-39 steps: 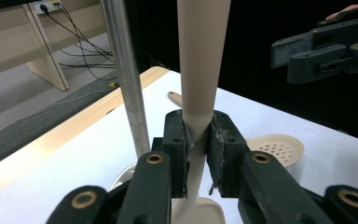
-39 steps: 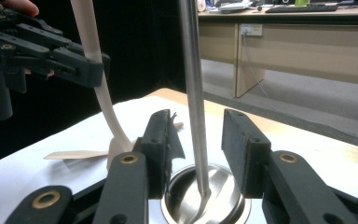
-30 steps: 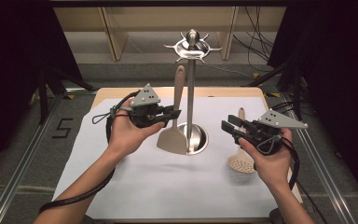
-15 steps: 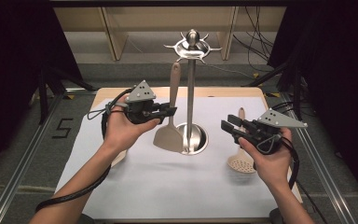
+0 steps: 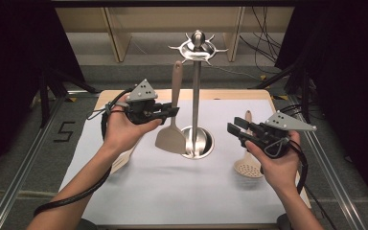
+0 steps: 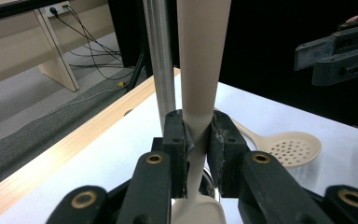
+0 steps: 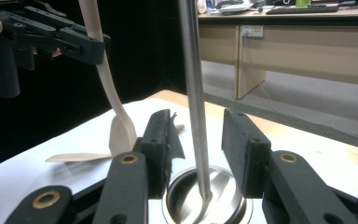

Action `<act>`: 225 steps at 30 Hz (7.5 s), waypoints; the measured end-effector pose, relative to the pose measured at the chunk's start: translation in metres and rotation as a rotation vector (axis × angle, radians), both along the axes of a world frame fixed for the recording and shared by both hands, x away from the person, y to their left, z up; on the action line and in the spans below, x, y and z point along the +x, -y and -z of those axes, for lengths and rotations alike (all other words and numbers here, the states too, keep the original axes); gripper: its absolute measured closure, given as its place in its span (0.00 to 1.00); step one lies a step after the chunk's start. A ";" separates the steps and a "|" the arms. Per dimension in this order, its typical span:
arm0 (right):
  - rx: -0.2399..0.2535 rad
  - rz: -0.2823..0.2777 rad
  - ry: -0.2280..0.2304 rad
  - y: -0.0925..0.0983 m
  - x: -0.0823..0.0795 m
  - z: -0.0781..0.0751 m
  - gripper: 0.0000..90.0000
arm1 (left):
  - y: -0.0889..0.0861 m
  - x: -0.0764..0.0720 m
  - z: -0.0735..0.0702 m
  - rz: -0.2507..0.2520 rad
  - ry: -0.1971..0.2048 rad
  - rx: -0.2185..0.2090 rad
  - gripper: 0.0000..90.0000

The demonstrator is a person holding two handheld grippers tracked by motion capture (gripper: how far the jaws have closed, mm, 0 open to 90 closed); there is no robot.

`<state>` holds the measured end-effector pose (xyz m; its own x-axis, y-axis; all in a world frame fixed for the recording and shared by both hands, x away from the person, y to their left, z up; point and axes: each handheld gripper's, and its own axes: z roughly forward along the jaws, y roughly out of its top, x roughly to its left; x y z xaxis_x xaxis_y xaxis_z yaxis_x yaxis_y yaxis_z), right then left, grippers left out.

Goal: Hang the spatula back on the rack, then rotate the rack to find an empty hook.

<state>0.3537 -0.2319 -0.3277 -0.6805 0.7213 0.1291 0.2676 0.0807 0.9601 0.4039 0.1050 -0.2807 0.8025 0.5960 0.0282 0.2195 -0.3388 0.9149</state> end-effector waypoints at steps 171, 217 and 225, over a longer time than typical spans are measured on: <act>-0.193 0.185 -0.046 0.028 0.005 0.012 0.88 | 0.031 -0.012 -0.075 -0.066 0.251 -0.276 0.99; -0.201 0.176 -0.057 0.031 0.006 0.011 0.85 | -0.001 0.017 -0.073 -0.178 0.253 -0.289 0.98; -0.186 0.208 -0.068 0.034 0.006 0.013 0.83 | -0.017 0.008 -0.062 -0.183 0.289 -0.273 0.83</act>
<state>0.3602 -0.2655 -0.3403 -0.5097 0.8601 0.0219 0.3600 0.1901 0.9134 0.4119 0.1222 -0.2187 0.6653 0.7443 0.0577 -0.0243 -0.0557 0.9982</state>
